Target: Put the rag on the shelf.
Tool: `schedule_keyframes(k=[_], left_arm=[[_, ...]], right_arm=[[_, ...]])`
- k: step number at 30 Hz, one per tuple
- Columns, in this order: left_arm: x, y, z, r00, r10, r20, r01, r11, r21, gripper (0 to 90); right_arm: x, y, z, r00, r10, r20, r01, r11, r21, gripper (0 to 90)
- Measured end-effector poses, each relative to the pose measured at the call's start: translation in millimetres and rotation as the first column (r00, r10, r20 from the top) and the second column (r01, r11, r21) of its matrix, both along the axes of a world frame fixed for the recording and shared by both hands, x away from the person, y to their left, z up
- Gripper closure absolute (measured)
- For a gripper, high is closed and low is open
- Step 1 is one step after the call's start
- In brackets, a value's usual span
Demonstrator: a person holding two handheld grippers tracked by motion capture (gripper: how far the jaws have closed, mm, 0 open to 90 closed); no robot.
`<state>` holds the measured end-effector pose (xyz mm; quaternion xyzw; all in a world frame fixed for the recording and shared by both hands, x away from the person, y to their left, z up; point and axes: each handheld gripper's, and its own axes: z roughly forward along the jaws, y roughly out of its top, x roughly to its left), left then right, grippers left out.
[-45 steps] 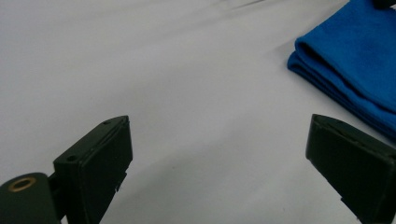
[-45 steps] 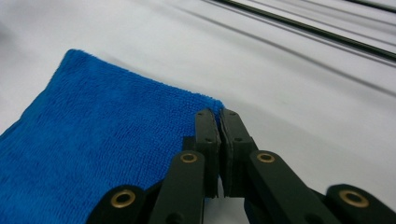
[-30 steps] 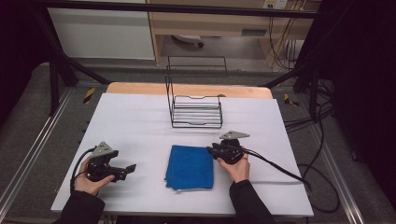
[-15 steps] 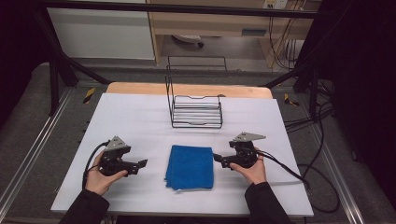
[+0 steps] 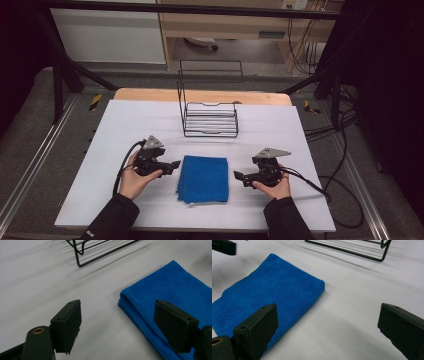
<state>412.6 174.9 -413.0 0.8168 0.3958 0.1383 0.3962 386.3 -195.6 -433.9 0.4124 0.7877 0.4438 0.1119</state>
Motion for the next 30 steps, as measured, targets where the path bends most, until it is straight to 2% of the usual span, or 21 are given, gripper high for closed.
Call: schedule_keyframes(k=[2, 5, 12, 22, 28, 30], left_arm=[[5.0, -7.2, -1.4, 0.9999, 0.013, -0.007, -0.013, 0.9998, -0.012, 26.7], [11.7, -16.7, -5.2, 0.9997, 0.025, -0.007, -0.025, 0.9997, 0.006, 32.5], [23.7, -26.4, -17.8, 0.9979, 0.034, -0.055, -0.033, 0.9994, 0.009, 45.6], [24.7, -39.2, -32.9, 0.996, -0.002, -0.09, 0.005, 0.9996, 0.028, 60.6], [23.6, -39.9, -35.0, 0.9945, -0.009, -0.104, 0.01, 0.9999, 0.01, 69.3], [23.3, -40.5, -35.1, 0.993, -0.018, -0.117, 0.018, 0.9998, 0.0, 74.7]], right_arm=[[-0.5, -0.1, 0.3, 1.0, 0.0, -0.002, 0.0, 1.0, 0.001, 3.7], [-0.7, -0.1, 0.4, 1.0, 0.0, -0.002, 0.0, 1.0, 0.003, 3.8], [0.0, 0.9, -0.6, 1.0, 0.0, -0.006, 0.0, 1.0, 0.003, 4.2], [1.2, 2.6, -1.7, 0.9997, 0.007, -0.024, -0.007, 1.0, 0.014, 5.2], [3.1, 3.6, -2.7, 0.9995, 0.014, -0.027, -0.013, 1.0, 0.022, 6.2], [3.9, 4.1, -2.3, 0.9995, 0.013, -0.028, -0.012, 1.0, 0.024, 6.5]])
